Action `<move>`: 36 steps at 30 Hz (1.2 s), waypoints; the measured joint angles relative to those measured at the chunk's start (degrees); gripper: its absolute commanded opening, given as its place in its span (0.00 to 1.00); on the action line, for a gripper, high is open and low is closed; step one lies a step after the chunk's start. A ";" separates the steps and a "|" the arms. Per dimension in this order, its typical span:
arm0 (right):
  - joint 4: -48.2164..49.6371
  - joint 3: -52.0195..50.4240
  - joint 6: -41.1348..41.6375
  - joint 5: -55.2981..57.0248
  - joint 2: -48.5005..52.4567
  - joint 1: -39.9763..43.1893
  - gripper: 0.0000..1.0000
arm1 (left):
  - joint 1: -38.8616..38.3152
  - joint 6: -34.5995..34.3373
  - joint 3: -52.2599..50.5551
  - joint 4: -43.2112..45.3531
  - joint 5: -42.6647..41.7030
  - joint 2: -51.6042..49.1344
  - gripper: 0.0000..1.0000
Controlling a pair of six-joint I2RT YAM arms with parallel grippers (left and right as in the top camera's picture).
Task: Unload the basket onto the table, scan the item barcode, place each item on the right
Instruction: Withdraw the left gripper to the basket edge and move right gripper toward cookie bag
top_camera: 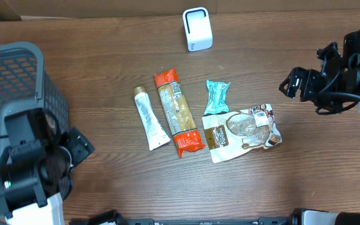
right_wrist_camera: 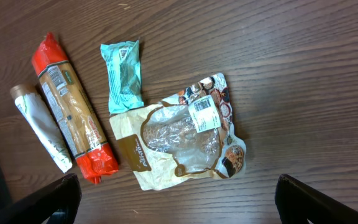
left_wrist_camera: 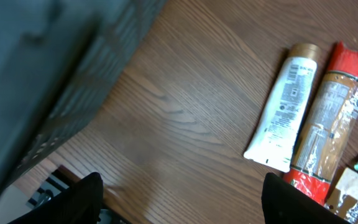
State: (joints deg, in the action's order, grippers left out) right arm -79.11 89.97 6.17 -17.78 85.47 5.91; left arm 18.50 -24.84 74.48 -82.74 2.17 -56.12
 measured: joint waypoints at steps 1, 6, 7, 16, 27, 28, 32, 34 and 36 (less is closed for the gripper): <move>0.02 0.00 -0.04 0.00 0.00 -0.02 1.00 | 0.57 0.00 -0.26 -0.02 0.00 0.57 0.73; 0.09 -0.02 -0.04 0.00 0.00 -0.02 1.00 | 3.37 0.00 -0.61 -0.02 0.02 3.45 0.72; 0.13 -0.07 -0.02 0.00 0.00 0.00 1.00 | 3.87 0.00 -0.63 -0.02 0.02 4.02 0.72; 0.24 -0.42 -0.04 0.00 0.00 0.00 1.00 | 8.09 1.46 -0.63 -0.02 -0.11 6.51 0.72; 0.68 -0.42 -0.17 -0.02 0.00 0.00 1.00 | 16.41 8.09 -0.72 2.47 -3.23 6.51 0.70; 0.87 -0.42 -0.17 0.00 0.00 0.00 1.00 | 16.46 8.98 -0.72 2.99 -4.68 6.51 0.70; 1.11 -0.42 -0.98 -0.55 0.00 -0.02 1.00 | 16.48 14.27 -0.72 4.17 -13.97 6.45 0.72; 1.31 -0.42 -1.95 -1.68 0.00 -0.04 1.00 | 16.48 16.65 -0.72 4.42 -17.86 6.34 0.72; 1.77 -0.42 -2.58 -2.47 0.00 -0.09 1.00 | 16.46 18.97 -0.74 4.44 -20.57 6.23 0.73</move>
State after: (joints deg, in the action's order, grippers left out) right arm -77.34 89.56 3.60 -20.25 85.47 5.82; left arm 34.96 -5.87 73.73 -78.30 -18.39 -49.89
